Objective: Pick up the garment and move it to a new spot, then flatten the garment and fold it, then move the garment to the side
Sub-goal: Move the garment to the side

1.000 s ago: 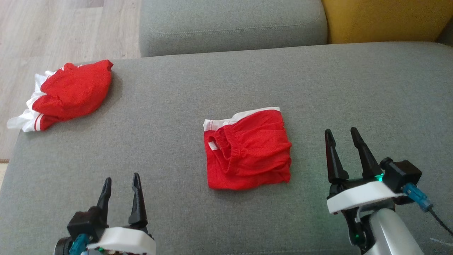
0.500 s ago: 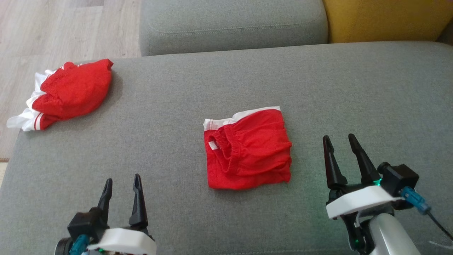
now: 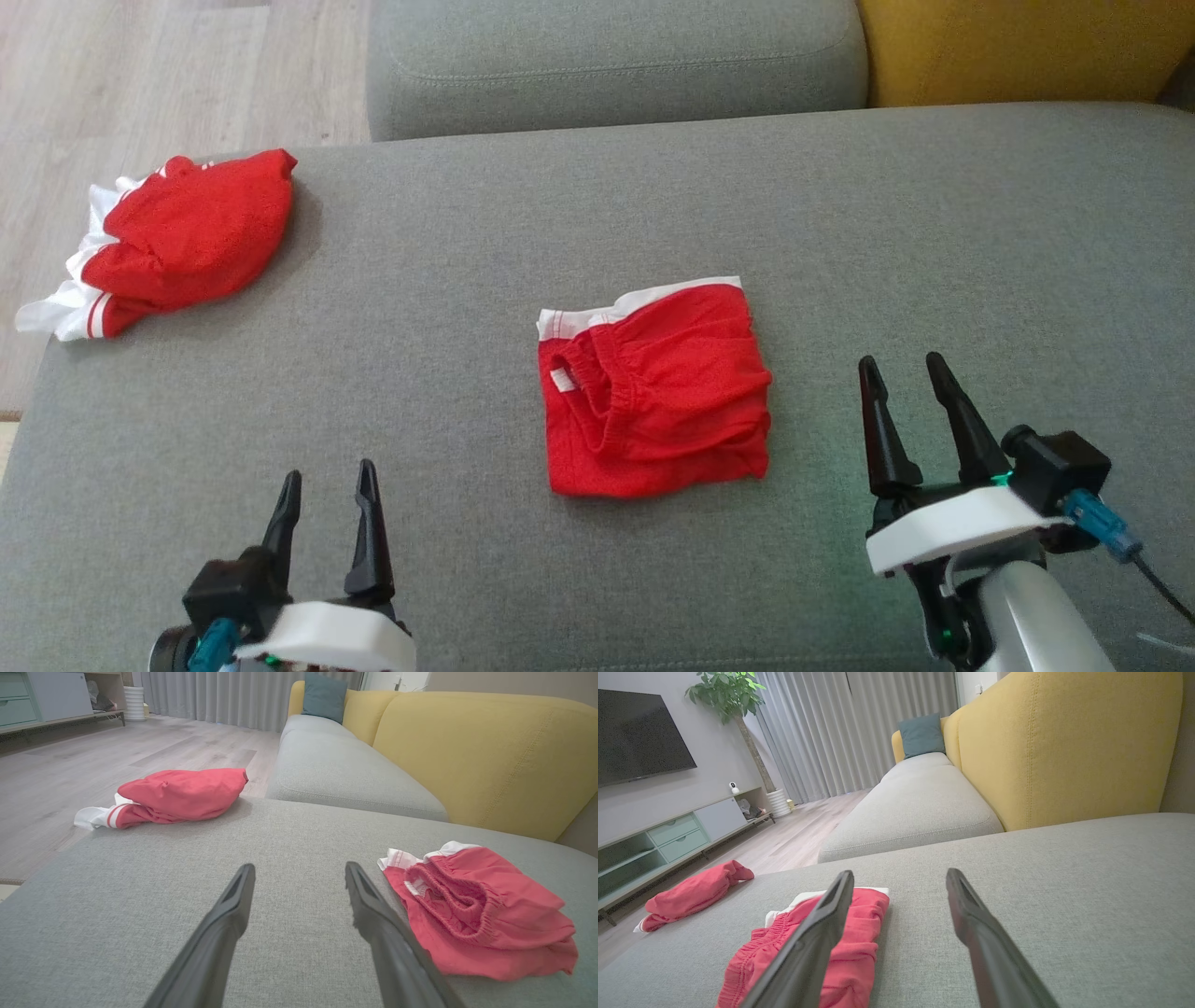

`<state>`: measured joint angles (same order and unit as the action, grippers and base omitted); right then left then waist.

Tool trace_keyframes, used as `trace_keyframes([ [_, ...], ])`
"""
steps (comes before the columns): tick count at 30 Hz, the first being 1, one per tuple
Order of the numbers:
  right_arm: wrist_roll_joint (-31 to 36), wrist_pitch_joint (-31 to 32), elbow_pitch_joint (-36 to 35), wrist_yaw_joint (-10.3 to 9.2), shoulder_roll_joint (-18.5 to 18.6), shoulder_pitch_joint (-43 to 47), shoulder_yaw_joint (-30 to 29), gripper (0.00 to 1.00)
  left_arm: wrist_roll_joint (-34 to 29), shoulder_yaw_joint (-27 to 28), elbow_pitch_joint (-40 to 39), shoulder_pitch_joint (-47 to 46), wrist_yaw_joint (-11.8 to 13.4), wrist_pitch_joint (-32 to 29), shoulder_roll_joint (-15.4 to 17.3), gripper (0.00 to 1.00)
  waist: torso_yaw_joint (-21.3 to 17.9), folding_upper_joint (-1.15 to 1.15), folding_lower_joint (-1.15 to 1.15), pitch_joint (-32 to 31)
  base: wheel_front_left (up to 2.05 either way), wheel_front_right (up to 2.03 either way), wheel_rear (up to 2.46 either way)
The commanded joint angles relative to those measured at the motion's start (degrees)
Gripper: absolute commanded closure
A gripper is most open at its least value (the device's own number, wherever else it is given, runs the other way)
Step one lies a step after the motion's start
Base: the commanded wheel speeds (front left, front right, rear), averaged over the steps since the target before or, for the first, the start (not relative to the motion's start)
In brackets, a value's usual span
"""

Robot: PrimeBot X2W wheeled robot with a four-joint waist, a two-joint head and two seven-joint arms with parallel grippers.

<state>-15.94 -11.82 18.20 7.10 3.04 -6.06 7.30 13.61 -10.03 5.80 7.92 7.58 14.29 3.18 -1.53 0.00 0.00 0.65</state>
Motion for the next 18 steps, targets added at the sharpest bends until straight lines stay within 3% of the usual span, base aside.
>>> trace_keyframes([
  [1,0.59,-0.01,-2.02,0.39,-0.16,-1.6,1.03,0.0,-0.59,1.75,-1.54,-2.25,0.12,0.71,-0.3,0.0,0.1,0.0,0.0,0.15,0.0,0.0,0.0],
  [9,4.39,3.97,-1.65,0.39,-0.16,-5.08,0.39,0.0,-0.52,1.35,-1.68,-3.09,0.24,0.71,-0.3,0.0,0.77,0.0,0.0,1.39,0.0,0.0,0.0],
  [13,6.33,11.09,-0.05,0.39,0.72,-9.26,0.9,0.0,-0.36,0.93,-1.79,-3.83,0.27,0.71,-0.3,0.0,1.48,0.0,0.0,2.36,0.0,0.0,0.0],
  [18,2.93,19.41,2.6,0.39,3.74,-13.98,3.4,0.0,-0.1,0.66,-1.76,-4.58,0.28,0.71,-0.3,0.0,2.48,0.0,0.0,3.4,0.0,0.0,0.0],
])
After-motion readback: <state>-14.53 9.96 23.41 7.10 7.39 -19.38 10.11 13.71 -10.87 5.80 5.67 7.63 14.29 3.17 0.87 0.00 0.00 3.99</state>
